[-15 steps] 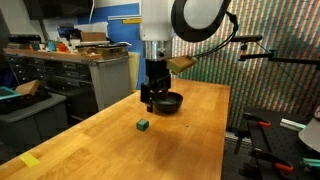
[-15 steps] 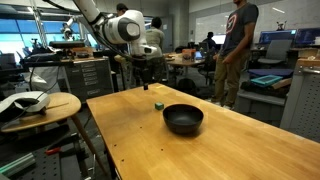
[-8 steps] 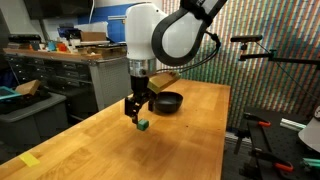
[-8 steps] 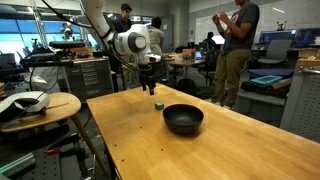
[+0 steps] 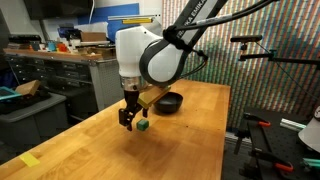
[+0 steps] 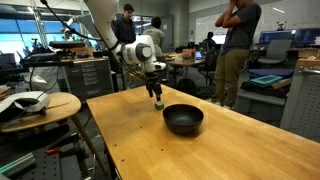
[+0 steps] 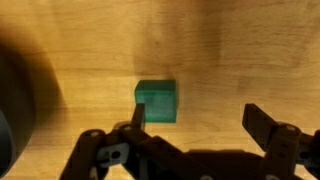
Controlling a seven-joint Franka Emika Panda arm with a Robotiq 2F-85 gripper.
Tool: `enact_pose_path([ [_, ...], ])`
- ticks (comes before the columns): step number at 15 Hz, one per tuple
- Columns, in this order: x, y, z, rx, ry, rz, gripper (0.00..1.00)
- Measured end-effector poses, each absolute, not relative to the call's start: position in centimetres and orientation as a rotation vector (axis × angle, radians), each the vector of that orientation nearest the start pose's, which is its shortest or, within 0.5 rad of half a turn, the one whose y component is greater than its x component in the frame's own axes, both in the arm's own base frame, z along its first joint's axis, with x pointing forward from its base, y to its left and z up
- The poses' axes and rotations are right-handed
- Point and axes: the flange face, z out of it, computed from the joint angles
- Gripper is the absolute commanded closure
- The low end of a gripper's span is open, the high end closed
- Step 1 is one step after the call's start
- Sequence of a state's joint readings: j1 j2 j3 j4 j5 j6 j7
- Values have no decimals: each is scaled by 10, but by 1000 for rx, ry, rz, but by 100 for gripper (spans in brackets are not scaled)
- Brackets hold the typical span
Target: Pick up the green cube and put it in the black bowl
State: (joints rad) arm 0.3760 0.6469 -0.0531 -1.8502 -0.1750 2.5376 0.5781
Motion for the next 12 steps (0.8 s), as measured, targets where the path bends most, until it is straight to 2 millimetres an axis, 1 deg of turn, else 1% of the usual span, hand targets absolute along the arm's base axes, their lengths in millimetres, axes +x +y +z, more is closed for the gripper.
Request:
enact_pose_path([
  [3,623,197,166,-3255,202,-168,0],
  [6,631,188,164,-3263,226,-180,0],
  [11,632,182,157,-3277,254,-133,0],
  [12,631,181,156,-3281,262,-112,9],
])
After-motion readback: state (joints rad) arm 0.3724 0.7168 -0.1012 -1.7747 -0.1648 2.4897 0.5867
